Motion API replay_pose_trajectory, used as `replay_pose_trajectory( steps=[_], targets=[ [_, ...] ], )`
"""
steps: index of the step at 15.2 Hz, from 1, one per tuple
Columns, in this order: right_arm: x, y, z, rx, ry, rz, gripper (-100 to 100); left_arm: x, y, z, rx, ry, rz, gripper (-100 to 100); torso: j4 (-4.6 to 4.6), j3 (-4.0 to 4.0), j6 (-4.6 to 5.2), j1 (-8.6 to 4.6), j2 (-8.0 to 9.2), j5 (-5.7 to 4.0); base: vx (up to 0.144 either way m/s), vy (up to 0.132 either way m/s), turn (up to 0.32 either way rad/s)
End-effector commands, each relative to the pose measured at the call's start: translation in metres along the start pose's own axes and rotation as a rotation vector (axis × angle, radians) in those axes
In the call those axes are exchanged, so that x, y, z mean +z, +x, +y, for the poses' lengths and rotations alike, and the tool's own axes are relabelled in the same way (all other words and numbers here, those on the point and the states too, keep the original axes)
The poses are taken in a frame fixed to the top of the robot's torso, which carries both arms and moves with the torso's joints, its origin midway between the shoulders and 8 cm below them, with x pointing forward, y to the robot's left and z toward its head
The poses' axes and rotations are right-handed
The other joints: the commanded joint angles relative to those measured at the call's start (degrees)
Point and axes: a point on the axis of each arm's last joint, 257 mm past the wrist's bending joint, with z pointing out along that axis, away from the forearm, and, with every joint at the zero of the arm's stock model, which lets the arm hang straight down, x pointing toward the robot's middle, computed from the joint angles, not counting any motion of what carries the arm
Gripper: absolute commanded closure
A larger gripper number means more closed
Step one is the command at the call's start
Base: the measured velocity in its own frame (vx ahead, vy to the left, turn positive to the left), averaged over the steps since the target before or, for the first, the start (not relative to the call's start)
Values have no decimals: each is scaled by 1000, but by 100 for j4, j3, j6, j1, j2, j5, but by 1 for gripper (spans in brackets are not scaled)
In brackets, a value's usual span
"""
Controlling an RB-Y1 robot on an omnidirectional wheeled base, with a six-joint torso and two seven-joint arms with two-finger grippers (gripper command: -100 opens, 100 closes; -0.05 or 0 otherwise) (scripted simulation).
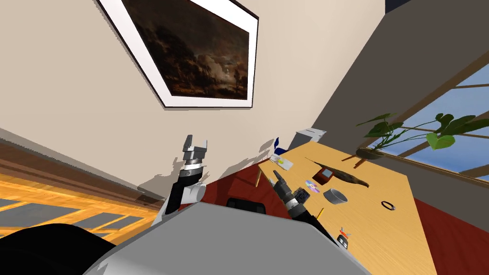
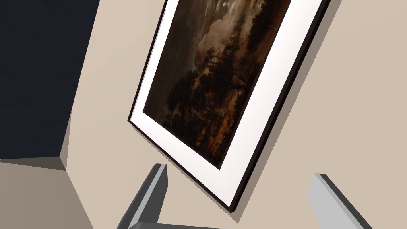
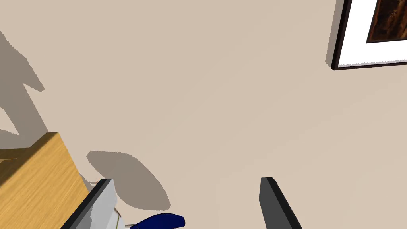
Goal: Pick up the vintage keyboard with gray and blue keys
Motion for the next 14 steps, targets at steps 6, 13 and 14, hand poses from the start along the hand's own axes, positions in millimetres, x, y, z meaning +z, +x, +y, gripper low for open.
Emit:
replay_pose_trajectory(
  steps=[6, 13, 14],
  targets=[
    [-36, -8, -71, 62, 194, 16, -100, 0, 0, 0, 0, 0, 0, 0, -1, -1, 0, 1, -2, 0, 19, -24, 183],
    [-101, -28, -146, 127, 434, -5, -100, 0, 0, 0, 0, 0, 0, 0, 0, -1, 1, -3, -2, 0, 18, -32, 202],
    [-125, -35, -166, 146, 508, -18, -100, 0, 0, 0, 0, 0, 0, 0, 0, 0, 3, 0, -1, 0, 10, -26, 217]
  ],
)
